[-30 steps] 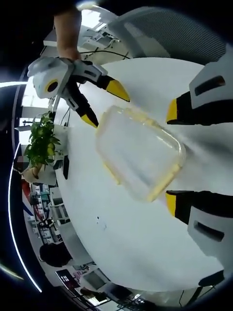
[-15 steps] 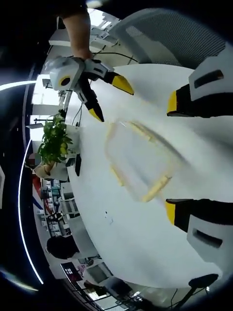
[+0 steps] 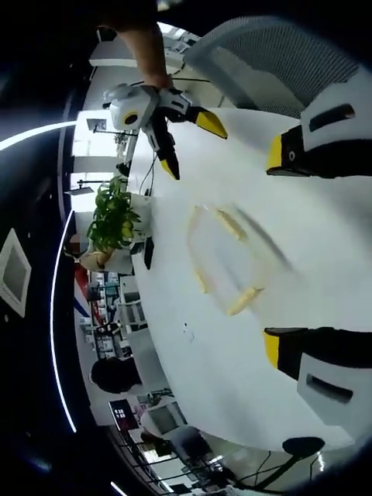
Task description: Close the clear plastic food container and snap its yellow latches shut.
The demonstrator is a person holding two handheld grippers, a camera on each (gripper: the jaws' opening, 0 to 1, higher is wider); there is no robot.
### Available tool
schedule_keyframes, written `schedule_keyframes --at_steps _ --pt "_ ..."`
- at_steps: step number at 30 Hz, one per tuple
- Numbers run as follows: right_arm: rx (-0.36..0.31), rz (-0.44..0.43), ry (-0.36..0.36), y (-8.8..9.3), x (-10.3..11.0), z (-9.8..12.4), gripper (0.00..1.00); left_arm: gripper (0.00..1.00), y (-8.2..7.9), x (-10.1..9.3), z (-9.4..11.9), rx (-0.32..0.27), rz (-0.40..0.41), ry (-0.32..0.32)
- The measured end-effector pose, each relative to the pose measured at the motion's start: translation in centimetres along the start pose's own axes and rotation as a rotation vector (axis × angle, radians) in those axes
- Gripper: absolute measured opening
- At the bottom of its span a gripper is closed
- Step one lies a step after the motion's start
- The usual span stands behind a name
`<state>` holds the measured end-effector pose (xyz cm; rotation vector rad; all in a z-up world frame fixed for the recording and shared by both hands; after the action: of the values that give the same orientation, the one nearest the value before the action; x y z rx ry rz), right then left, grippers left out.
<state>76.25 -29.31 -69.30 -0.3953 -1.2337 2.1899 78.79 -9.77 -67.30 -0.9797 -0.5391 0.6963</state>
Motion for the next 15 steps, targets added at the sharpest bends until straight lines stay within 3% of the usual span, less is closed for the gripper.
schedule_keyframes --at_steps 15 --pt "-0.015 -0.043 0.035 1.5 1.0 2.8 0.99 0.97 1.4 0.0 4.1 -0.005 0.016 -0.063"
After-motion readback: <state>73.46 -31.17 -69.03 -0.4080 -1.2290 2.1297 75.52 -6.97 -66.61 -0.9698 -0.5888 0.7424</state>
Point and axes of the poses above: the point that each gripper's makers call its tool centre point, and the gripper's own axes: z roughly backward along the fingers, x roughly to its left, y roughly out of its underside, the point moved 1 cm from there along z, roughly backward along the fingers, and after that the axes turned 6 degrees about -y, right-handed, at the moved point
